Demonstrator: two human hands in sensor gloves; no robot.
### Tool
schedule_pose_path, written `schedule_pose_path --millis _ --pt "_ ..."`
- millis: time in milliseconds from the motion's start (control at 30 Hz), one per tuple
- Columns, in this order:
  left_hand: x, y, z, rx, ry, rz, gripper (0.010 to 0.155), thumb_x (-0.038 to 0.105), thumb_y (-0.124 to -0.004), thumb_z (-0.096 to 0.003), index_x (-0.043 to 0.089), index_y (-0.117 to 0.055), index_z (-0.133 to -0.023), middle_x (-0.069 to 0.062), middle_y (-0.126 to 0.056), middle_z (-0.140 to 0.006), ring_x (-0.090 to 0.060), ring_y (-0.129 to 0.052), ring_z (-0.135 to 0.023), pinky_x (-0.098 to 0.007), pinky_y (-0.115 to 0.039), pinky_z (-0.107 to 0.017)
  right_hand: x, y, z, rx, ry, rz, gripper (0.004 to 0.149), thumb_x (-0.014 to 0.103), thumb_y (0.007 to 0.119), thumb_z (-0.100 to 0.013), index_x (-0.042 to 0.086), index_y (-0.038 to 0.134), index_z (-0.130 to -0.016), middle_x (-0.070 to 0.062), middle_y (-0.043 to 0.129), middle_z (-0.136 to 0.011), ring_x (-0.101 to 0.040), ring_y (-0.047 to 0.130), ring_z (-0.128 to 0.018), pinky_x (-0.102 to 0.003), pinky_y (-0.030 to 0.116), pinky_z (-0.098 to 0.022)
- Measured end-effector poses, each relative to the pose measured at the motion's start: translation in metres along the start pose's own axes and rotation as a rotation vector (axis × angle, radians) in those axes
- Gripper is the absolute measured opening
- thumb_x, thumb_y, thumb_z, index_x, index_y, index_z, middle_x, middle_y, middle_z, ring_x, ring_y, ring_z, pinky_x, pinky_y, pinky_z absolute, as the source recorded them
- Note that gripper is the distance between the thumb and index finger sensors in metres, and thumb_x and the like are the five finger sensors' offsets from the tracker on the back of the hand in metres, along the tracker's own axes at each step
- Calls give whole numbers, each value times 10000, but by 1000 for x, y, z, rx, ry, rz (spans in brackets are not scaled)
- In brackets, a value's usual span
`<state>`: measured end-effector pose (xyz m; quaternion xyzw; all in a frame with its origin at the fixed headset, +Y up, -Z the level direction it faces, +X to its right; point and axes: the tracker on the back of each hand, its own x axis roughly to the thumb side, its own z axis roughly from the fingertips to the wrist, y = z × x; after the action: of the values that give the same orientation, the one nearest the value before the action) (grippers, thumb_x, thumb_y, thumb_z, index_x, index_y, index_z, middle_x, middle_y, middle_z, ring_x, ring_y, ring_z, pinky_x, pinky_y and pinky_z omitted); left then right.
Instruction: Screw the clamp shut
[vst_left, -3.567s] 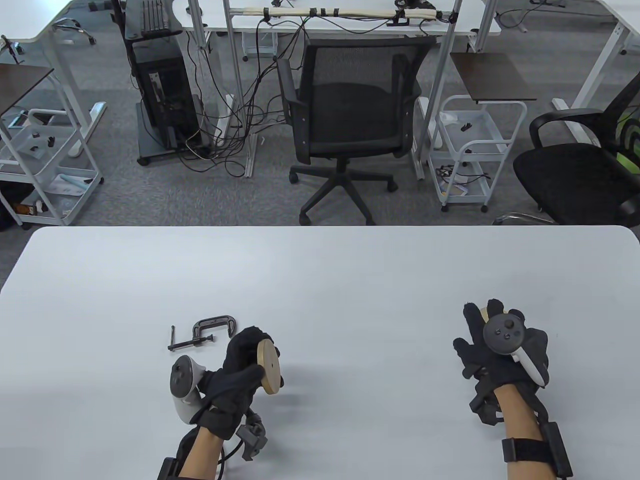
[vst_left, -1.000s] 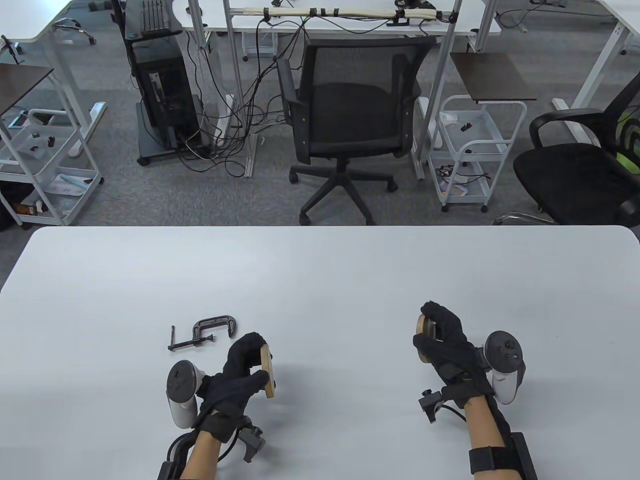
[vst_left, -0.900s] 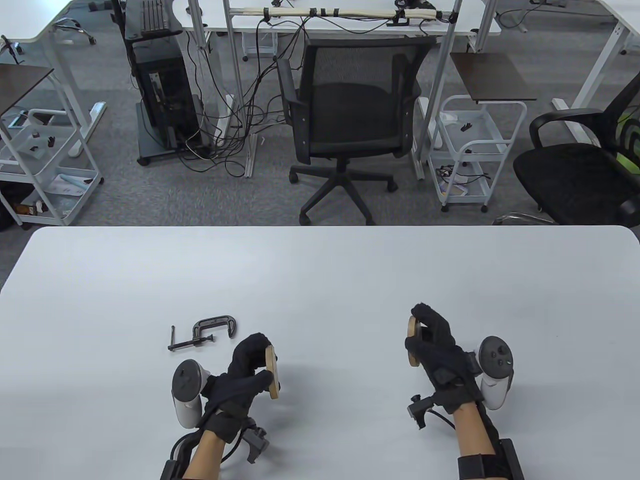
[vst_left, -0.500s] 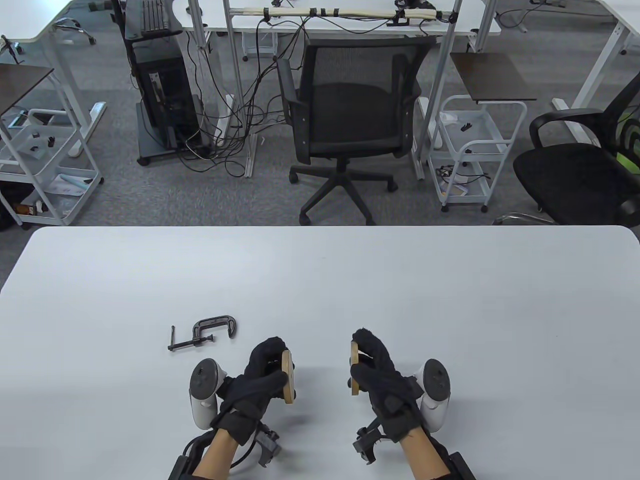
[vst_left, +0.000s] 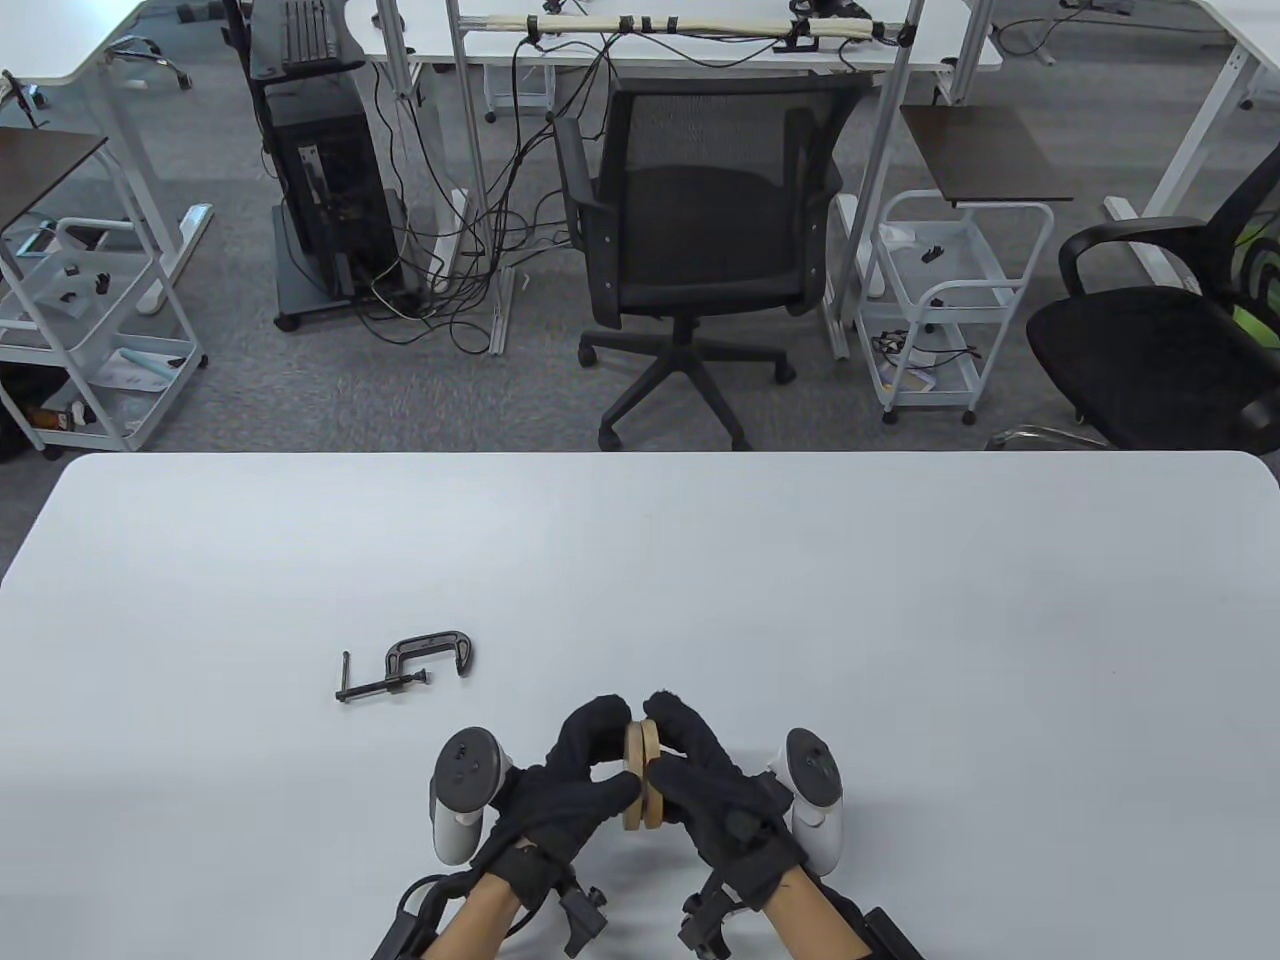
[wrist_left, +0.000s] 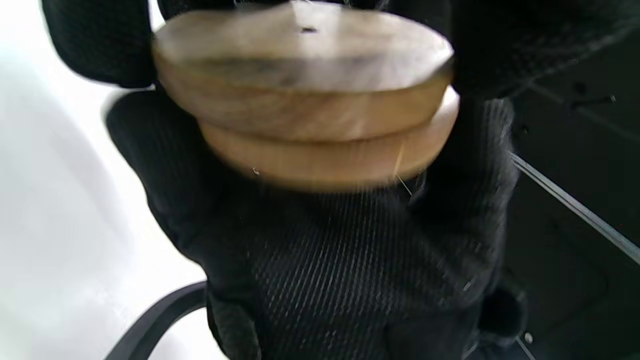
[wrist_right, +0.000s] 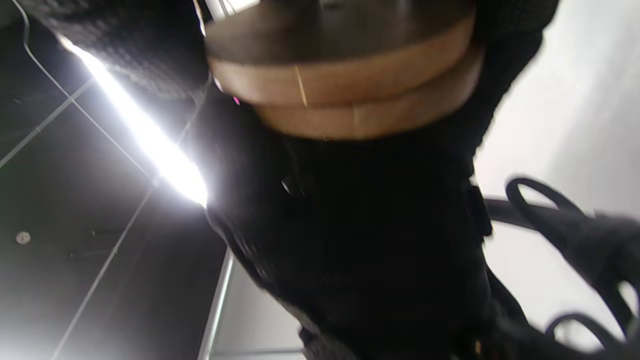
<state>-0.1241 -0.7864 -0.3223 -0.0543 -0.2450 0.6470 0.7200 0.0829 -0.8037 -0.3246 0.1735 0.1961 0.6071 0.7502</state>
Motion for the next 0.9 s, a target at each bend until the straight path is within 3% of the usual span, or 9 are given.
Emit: schedule_pose_path --millis 100,233,400,567,700,900 --pt "3 2 1 2 -33 -9 859 569 -832 -514 271 -311 -1128 -260 -322 -1179 -592 -467 -1015 -698 -675 -610 -2 -1 1 30 18 -78 878 595 814 -502 276 298 -1137 -237 201 -1143 -540 384 -909 -605 597 -613" --pt "7 3 3 38 -59 -31 860 532 -835 -502 267 -308 -1128 -246 -338 -1186 -590 -489 -1034 -715 -646 -620 -3 1 1 59 34 -87 869 583 793 -511 326 238 -1129 -145 133 -1168 -642 400 -892 -602 597 -639" --pt "13 -2 4 36 -91 -88 870 482 -850 -488 247 -304 -1123 -220 -331 -1183 -606 -520 -1019 -640 -635 -680 -4 5 3 74 53 -155 875 556 825 -509 341 240 -1123 -88 67 -1157 -689 432 -875 -650 657 -584" --pt "16 -8 4 0 -123 -95 933 450 -870 -472 220 -239 -1120 -215 -158 -1177 -574 -498 -1035 -590 -627 -719 -1 7 4 79 54 -135 905 560 844 -501 355 206 -1109 -190 -55 -1099 -652 388 -886 -652 678 -564" --pt "21 -12 4 -9 -153 -133 1001 413 -891 -455 168 -169 -1104 -162 -119 -1175 -529 -485 -1047 -561 -637 -730 -1 6 5 62 58 -123 907 547 875 -487 381 232 -1106 -246 49 -1110 -634 395 -883 -646 691 -544" --pt "24 -19 4 -48 -176 -202 1022 392 -904 -442 164 -159 -1104 -178 -113 -1166 -516 -464 -1040 -557 -625 -730 -3 6 7 37 83 -96 933 553 895 -476 389 219 -1098 -208 100 -1106 -600 414 -884 -626 702 -528"
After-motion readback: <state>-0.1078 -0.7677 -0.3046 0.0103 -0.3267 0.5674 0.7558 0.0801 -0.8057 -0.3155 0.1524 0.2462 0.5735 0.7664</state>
